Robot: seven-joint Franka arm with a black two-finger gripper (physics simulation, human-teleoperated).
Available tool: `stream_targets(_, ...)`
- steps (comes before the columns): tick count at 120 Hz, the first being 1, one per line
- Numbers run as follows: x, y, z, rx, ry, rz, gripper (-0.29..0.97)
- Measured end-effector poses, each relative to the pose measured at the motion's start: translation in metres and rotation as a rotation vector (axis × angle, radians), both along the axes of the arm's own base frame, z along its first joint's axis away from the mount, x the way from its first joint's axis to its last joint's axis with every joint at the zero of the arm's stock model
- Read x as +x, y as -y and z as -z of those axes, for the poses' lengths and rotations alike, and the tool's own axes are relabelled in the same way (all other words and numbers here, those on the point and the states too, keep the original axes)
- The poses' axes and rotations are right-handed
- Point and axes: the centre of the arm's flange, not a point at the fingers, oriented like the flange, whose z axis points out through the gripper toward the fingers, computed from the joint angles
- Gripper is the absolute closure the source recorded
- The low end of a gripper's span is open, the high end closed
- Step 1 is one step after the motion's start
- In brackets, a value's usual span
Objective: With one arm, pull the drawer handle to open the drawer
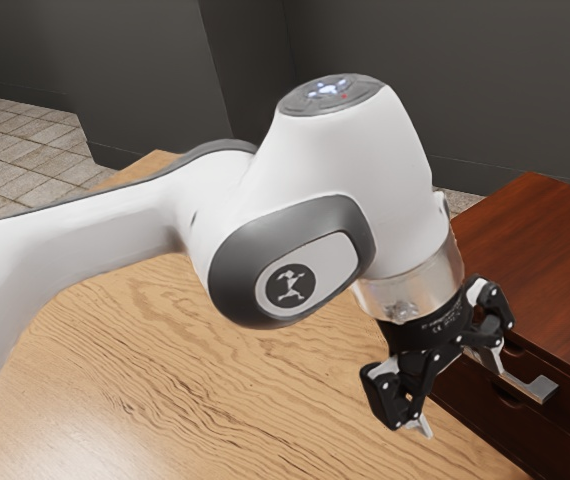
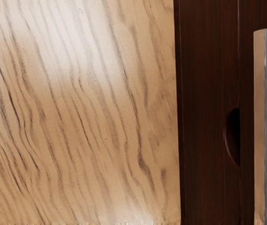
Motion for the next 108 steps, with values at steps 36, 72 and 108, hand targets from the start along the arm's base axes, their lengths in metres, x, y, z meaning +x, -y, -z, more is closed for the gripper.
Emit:
stream_targets(36,0.04,-0.05,0.006,0.004,0.023,-0.086,0.0)
stream_targets(72,0.04,-0.044,0.007,0.006,0.035,-0.061,0.0)
stream_targets(108,0.051,-0.039,0.014,0.015,0.048,-0.045,0.0)
